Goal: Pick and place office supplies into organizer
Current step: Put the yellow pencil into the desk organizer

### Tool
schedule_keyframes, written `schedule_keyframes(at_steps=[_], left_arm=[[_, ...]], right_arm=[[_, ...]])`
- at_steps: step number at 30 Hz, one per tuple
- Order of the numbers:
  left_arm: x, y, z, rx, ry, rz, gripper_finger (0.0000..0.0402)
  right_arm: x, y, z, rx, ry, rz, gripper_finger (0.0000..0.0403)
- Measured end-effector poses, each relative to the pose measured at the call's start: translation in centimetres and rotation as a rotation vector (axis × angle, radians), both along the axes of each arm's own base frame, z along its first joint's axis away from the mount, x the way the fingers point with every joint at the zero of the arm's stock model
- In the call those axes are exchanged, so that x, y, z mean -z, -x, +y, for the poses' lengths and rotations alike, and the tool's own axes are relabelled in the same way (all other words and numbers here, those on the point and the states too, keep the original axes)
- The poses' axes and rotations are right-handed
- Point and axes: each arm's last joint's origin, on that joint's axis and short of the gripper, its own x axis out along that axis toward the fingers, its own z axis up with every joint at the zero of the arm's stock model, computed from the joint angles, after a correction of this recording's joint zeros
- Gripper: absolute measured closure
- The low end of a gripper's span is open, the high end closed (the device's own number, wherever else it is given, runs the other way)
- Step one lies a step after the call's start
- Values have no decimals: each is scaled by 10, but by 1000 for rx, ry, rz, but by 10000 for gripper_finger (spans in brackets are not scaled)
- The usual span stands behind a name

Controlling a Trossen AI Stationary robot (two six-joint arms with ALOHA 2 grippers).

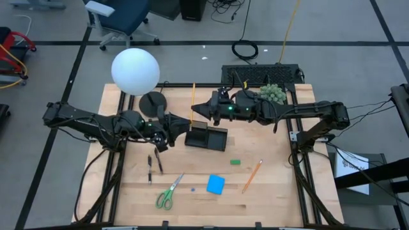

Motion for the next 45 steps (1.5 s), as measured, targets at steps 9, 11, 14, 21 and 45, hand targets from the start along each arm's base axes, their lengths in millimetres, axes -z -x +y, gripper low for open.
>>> schedule_keyframes(at_steps=[9,11,14,21,45], left_arm=[[-1,0,0,-1,-3,-10,247],[-2,0,0,-1,-1,-24,247],[-4,0,0,-1,2,-36,247],[-4,0,0,-1,4,-36,247],[-4,1,-1,31,16,-38,248]], right_arm=[[1,0,11,-26,-21,4,394],[1,0,13,-16,-26,4,394],[1,0,16,-21,-27,5,394],[1,0,21,-30,-38,4,394],[1,0,28,16,-26,4,394]])
